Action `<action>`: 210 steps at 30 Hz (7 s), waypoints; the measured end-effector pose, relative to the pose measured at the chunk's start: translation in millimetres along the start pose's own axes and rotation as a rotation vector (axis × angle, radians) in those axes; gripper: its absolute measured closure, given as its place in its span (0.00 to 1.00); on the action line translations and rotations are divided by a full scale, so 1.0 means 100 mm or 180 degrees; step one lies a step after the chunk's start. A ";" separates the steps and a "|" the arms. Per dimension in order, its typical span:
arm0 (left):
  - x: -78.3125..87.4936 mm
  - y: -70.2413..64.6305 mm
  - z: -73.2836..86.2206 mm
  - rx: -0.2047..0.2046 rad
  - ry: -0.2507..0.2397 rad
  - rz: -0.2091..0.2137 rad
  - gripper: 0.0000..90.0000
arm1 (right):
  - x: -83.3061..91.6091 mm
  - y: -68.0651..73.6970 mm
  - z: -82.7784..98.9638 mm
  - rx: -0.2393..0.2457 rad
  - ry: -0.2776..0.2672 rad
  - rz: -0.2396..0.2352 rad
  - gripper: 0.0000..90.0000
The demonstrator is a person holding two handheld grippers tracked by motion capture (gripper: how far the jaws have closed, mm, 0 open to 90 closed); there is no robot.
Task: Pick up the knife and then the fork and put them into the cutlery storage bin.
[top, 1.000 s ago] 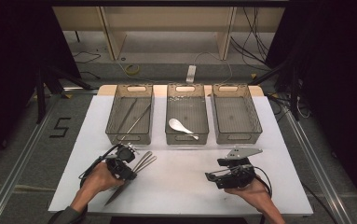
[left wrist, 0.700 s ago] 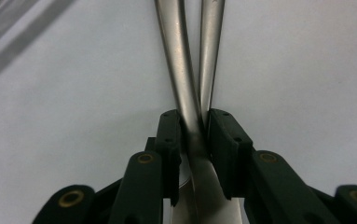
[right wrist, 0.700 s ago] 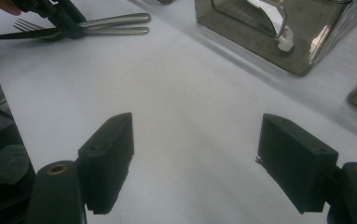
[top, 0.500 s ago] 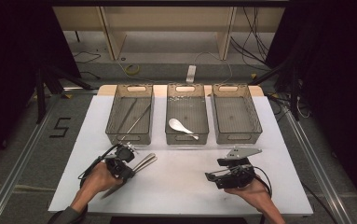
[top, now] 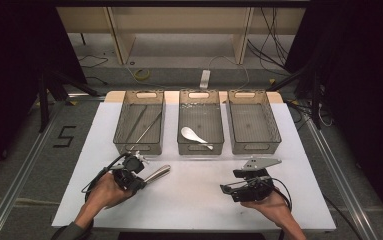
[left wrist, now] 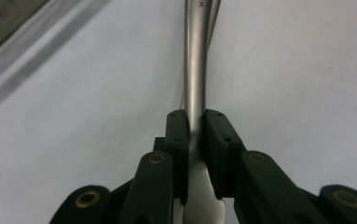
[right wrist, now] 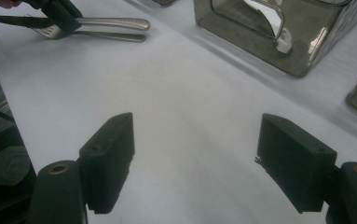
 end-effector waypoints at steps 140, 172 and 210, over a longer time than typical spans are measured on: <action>0.51 -0.23 -0.59 -0.0052 -0.1487 0.0188 0.18 | -0.15 -0.39 -0.20 0.1179 0.0444 0.0631 0.94; 0.52 0.04 -0.31 0.0262 -0.1820 0.0020 0.17 | 0.06 -1.42 -0.99 0.0017 0.0123 0.1138 0.94; 0.48 0.01 -0.26 0.0263 -0.1739 0.0001 0.17 | -0.33 -1.96 -0.78 -0.0793 0.0505 0.1502 0.91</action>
Point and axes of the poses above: each handheld gripper's, and its own axes: x roughly backward along the jaws, z roughly out of its underside, y roughly to its left, the point moved 9 cm from there along -x, roughly forward along the jaws, and after that the axes turned 1 degree about z, right-handed, at the moved point
